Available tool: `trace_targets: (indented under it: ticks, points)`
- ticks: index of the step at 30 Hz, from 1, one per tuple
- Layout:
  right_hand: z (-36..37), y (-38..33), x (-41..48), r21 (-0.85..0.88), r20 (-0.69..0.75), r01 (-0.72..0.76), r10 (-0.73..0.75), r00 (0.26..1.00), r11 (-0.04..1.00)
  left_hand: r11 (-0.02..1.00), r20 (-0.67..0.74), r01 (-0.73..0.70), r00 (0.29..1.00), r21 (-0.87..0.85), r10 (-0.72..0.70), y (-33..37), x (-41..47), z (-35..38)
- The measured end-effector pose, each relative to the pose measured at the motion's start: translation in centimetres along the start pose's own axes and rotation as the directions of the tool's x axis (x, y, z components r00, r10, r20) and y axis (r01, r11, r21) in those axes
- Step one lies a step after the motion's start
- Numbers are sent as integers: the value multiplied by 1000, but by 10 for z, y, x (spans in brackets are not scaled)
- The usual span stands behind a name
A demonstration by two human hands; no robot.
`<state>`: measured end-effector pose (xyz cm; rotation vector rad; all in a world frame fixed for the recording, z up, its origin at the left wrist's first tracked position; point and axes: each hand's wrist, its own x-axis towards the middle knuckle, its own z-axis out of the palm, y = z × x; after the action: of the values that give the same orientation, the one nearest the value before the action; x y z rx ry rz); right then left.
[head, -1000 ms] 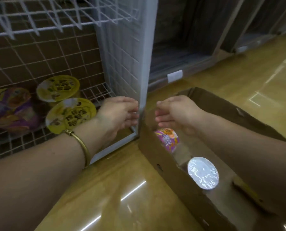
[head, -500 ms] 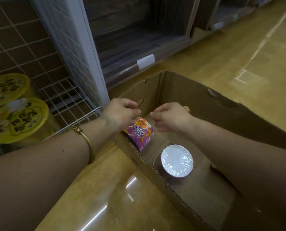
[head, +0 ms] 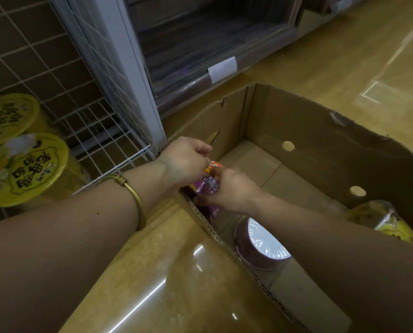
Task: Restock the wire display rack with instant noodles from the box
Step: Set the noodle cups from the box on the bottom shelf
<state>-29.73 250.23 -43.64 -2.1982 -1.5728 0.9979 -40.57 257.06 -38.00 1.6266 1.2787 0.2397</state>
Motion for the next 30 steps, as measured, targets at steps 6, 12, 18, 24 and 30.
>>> trace_targets:
  ticks: [6, 12, 18, 24, 30]
  points:
    - [13, 8, 1, 39, -42, -50, 52, 998, 998, 985, -120, -15, 993, -169, -6, -9, 1, 1]
    - [-9, 24, 0, 485, -108, -167, 248, 963, 859, 926, -189, 13, 978, -378, -92, -9, -1, 0]
    - [-38, 38, -13, 771, 16, -217, 323, 946, 599, 908, -157, 73, 976, -414, -150, -9, 1, 4]
    - [-57, 41, -27, 877, 98, -228, 308, 946, 422, 904, -124, 91, 980, -417, -156, -6, -2, 1]
    - [-63, 30, -30, 913, 53, -151, 256, 965, 378, 799, 25, 117, 992, -590, -126, 0, -14, -10]
